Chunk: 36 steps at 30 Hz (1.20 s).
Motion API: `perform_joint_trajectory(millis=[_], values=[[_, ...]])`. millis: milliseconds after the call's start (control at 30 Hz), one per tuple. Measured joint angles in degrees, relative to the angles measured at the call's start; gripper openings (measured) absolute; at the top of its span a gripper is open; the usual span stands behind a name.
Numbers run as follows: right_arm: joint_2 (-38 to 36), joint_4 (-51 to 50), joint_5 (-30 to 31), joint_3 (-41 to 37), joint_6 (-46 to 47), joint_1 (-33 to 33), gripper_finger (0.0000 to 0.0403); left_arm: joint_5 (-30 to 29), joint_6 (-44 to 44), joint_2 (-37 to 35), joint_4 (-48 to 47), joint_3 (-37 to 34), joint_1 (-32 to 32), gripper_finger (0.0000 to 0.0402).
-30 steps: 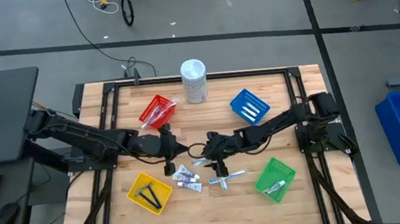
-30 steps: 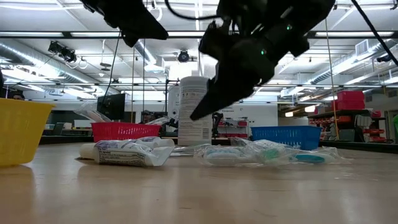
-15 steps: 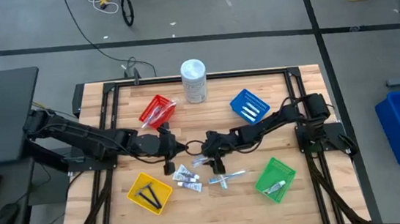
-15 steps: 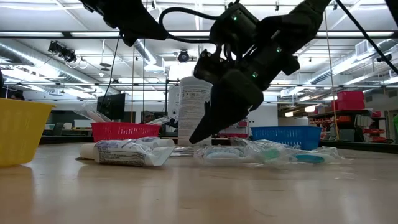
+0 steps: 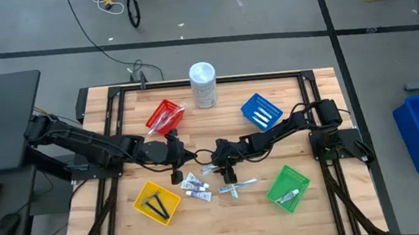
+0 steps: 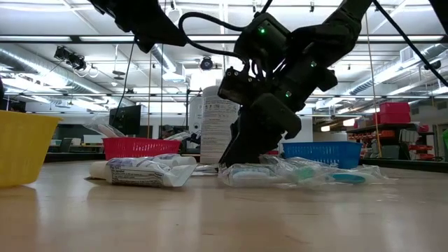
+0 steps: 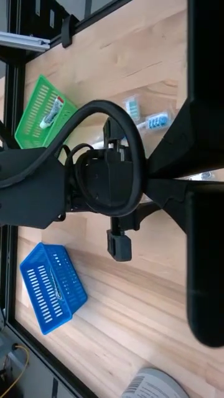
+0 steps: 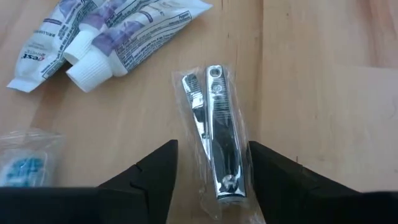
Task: Pick & Place Travel size toiletries
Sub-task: Put the silver nail clipper into the blue basket
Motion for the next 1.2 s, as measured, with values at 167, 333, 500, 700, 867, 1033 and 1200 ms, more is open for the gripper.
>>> perform_joint_trajectory(millis=[167, 333, 500, 700, 867, 1033, 1200], values=[[0.0, -0.1, 0.0, 0.0, -0.1, 0.0, 0.0151, 0.0, 0.0, 0.0, -1.3, 0.0, 0.0, 0.0015], [0.0, -0.1, 0.0, 0.0, -0.1, 0.0, 0.0104, 0.3, -0.2, 0.0, -1.8, 0.0, 0.0, 0.0015], [0.0, -0.1, 0.0, 0.0, -0.1, 0.0, 0.0069, 2.8, -1.3, 0.0, -6.6, 0.0, 0.0, 0.0016], [0.0, -0.1, 0.0, 0.0, -0.1, 0.0, 0.0079, 2.8, -3.5, 0.0, -12.8, 0.0, 0.0, 0.0016], [0.0, -0.1, -1.5, 0.0, -0.1, 0.0, 0.0081, 2.9, -3.6, 0.0, -12.8, 0.0, 0.0, 0.0016], [0.0, 0.1, -1.6, 0.0, 0.1, 0.0, 0.0069, 2.9, -5.0, 0.0, -12.8, 0.0, 0.0, 0.0016], [-0.4, 1.3, -1.9, 0.0, 1.4, 0.0, 0.0069, 2.9, -4.9, 0.0, -12.8, 0.0, 0.0, 0.0016]])
